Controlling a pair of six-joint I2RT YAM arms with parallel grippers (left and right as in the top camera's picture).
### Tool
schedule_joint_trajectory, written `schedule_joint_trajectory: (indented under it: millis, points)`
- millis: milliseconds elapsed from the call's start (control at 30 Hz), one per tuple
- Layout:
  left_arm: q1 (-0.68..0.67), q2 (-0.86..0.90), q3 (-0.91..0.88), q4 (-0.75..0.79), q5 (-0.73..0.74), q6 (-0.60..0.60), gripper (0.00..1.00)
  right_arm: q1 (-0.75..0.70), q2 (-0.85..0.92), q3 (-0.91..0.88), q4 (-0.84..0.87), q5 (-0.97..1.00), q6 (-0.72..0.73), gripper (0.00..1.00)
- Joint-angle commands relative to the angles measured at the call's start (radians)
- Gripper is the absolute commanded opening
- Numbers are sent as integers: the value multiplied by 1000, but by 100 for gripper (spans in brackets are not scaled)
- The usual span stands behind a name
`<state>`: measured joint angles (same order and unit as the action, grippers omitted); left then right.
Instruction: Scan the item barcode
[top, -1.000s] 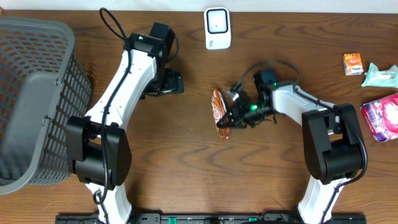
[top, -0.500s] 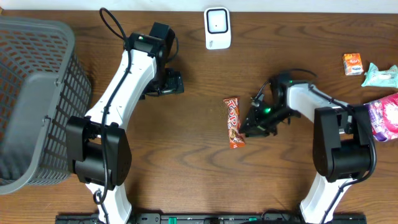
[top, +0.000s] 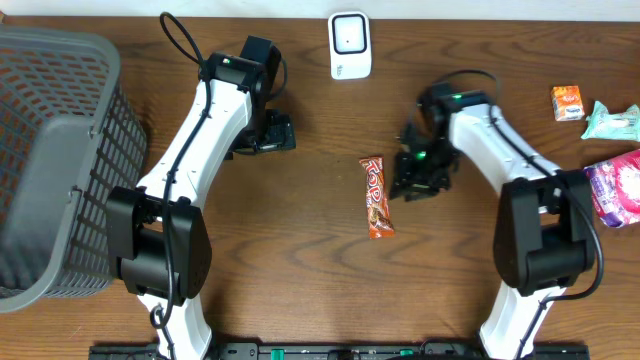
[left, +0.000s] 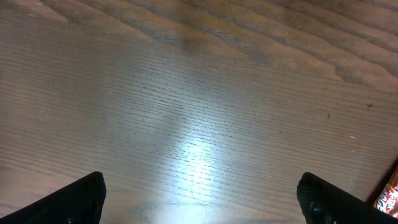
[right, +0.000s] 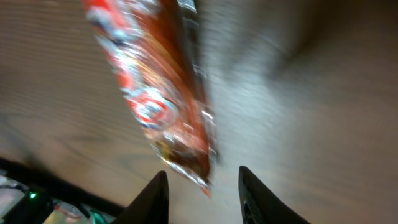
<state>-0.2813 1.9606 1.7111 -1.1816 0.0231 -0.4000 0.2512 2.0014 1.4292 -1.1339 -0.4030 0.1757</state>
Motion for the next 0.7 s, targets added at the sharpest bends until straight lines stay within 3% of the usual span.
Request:
schedule_joint_trajectory:
  millis: [0,100,167,267,667]
  points:
    - [3,11,-8,-6,-9,-2,98,74,-13,-4,40,71,70,34]
    - [3,11,-8,-6,-9,-2,98,136,-13,-4,69,227,193,39]
    - [3,11,-8,-6,-9,-2,98,171,-13,-5,77,317,258,52]
    - [3,11,-8,-6,-9,-2,98,215,-13,-5,80,415,313,63]
    - [3,11,-8,-6,-9,-2,98,306,-13,-153,301,480,393,57]
